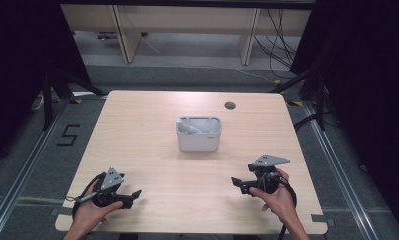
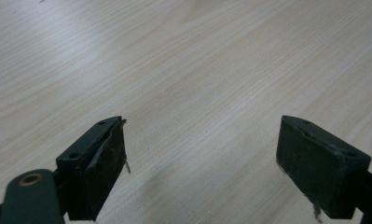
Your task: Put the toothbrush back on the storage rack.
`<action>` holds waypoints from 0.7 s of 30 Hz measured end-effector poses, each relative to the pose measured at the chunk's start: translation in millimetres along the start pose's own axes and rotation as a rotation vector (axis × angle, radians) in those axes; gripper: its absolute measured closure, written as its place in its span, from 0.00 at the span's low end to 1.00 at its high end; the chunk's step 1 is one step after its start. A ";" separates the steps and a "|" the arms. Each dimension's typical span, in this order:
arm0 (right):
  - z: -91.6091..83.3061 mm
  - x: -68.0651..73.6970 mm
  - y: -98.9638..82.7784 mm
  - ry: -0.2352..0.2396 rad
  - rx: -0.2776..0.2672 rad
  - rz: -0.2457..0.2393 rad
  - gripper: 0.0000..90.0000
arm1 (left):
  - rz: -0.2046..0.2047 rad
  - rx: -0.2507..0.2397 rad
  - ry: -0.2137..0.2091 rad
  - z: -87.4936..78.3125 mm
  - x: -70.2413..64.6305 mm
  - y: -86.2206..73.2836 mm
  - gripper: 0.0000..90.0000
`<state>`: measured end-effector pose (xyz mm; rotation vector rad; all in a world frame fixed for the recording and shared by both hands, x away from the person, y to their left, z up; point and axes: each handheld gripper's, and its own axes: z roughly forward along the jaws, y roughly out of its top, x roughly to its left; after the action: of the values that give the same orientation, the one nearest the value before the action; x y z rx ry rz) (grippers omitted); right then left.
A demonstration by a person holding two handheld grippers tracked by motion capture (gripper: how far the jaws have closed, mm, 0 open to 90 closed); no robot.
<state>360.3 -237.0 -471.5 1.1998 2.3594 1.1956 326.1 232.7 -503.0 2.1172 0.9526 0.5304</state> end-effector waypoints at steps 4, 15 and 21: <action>-1.2 0.1 -5.0 -0.008 0.003 -0.012 0.18 | -0.004 -0.009 -0.001 0.5 0.2 -0.4 0.17; -6.8 0.2 -17.6 -0.031 0.012 -0.020 0.18 | 0.019 0.008 -0.002 0.6 0.0 -0.6 0.17; -10.9 2.3 -24.7 -0.040 0.010 -0.004 0.18 | 0.024 0.009 0.004 1.1 -0.7 -0.3 0.17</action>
<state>339.2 -249.5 -482.9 1.2103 2.3400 1.1496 326.2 231.8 -504.0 2.1386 0.9341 0.5442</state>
